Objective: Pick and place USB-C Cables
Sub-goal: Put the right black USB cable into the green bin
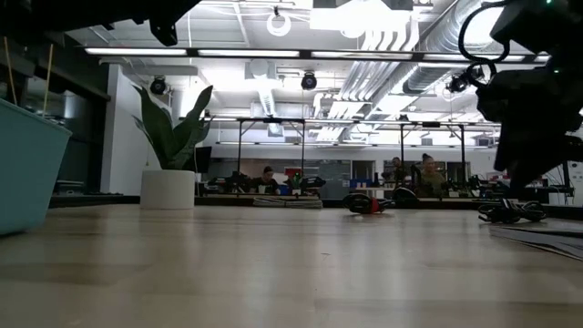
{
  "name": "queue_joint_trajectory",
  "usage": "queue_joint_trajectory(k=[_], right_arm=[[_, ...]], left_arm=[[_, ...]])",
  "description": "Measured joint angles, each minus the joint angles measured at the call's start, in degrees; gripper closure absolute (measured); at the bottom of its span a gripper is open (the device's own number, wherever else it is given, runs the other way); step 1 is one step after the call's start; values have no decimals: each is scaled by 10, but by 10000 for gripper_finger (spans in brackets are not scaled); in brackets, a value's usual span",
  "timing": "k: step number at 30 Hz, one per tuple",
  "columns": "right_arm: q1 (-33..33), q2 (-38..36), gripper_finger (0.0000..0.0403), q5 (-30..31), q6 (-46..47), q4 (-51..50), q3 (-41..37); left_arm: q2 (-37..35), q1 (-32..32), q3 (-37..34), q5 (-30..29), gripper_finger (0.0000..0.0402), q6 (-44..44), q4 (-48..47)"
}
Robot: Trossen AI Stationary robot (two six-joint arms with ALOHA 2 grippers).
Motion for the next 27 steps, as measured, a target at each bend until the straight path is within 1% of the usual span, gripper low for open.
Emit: queue_joint_trajectory(k=[3,6,8,12,16,18,22,27], right_arm=[[0,-3,158,-3,-12,5,11],[0,-3,158,-4,-33,-13,57],[0,9,158,14,-48,-52,96],[0,65,158,64,-58,-177,183],[-2,144,158,100,14,-313,261],[-7,178,158,110,27,-359,294],[-16,225,158,115,26,-411,335],[-24,248,158,90,-35,-412,344]], left_arm=[[0,0,0,0,239,0,0],[0,0,0,0,239,0,0],[0,0,0,0,239,0,0],[0,0,0,0,239,0,0],[0,0,0,0,239,0,0],[0,0,0,0,239,0,0],[0,0,0,0,239,0,0],[0,0,0,0,239,0,0]])
